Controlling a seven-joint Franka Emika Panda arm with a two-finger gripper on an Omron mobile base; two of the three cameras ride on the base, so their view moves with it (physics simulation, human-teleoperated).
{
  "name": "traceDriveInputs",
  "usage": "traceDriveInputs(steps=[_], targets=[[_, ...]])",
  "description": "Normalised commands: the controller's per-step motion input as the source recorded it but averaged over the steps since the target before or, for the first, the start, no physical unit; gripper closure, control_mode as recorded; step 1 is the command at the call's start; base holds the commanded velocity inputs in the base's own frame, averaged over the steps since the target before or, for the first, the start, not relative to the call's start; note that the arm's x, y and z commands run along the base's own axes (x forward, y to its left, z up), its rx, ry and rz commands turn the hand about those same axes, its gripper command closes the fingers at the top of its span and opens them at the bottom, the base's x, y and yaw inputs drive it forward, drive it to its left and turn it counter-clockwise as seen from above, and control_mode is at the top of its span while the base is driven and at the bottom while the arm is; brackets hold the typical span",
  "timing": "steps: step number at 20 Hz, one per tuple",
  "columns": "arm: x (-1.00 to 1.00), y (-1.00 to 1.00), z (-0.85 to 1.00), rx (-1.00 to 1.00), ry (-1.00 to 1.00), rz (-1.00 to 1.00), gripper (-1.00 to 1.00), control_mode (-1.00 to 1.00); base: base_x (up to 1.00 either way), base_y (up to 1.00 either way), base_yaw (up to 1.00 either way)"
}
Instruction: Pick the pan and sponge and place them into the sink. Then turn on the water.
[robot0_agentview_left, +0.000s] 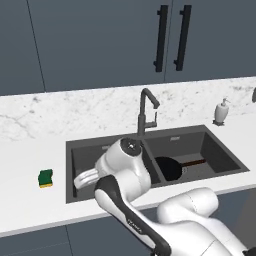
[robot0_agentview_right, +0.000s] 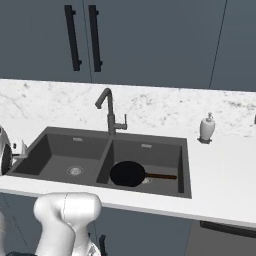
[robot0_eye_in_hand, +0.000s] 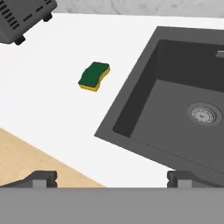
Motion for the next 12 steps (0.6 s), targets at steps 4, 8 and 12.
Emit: traceDriveInputs(steps=[4,8,12], targets=[[0.02,0.55,0.03,0.0,0.07,0.04,-1.0,-1.0,0.0,0.0,0.0],[0.17,0.51,0.0,0.0,0.1,0.03,-1.0,-1.0,0.0,0.0,0.0],[0.37,0.21,0.0,0.0,0.07,0.0,-1.0,-1.0,0.0,0.0,0.0]])
